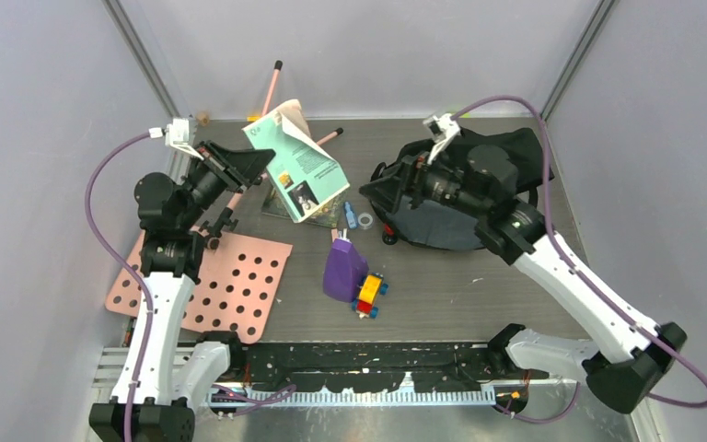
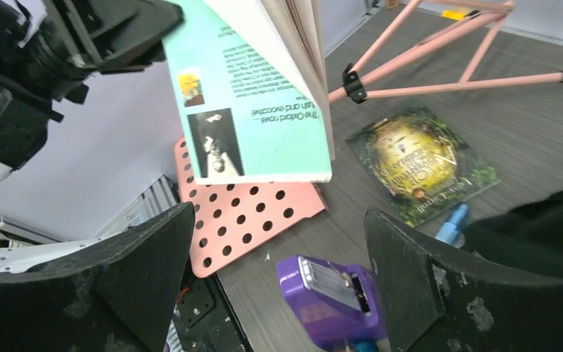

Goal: Pack the student bag
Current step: Pick up the book from the center of the board.

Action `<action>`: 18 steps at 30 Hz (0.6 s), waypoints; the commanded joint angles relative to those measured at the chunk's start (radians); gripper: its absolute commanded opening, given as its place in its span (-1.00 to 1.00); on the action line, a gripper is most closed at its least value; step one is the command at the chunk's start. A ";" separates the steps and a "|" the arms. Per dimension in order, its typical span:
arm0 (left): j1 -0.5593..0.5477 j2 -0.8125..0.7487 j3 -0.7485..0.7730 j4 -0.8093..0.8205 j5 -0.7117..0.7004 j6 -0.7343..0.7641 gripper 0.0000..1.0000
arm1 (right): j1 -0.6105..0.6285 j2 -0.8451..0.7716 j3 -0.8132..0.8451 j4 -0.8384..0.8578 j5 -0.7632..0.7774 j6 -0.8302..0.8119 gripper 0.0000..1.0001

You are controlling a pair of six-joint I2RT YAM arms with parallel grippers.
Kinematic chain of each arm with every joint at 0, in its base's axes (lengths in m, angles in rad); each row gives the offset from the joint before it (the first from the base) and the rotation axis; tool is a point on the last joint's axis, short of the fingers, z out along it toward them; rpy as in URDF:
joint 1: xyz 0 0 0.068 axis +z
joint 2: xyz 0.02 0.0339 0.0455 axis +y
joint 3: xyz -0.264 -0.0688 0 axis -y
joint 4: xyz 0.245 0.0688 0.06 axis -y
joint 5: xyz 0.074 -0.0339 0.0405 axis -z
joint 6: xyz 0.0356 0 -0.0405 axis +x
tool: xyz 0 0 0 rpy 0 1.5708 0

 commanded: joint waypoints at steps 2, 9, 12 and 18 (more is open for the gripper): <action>-0.011 0.006 0.134 0.268 0.216 -0.087 -1.00 | 0.077 0.114 0.053 0.241 -0.004 0.066 0.85; -0.068 0.017 0.161 0.378 0.312 -0.155 -1.00 | 0.085 0.241 0.089 0.347 -0.199 0.073 0.90; -0.087 0.018 0.188 0.391 0.360 -0.159 -1.00 | 0.085 0.266 0.089 0.371 -0.294 0.076 0.93; -0.123 0.026 0.241 0.397 0.422 -0.160 -1.00 | 0.085 0.284 0.098 0.409 -0.463 0.086 0.98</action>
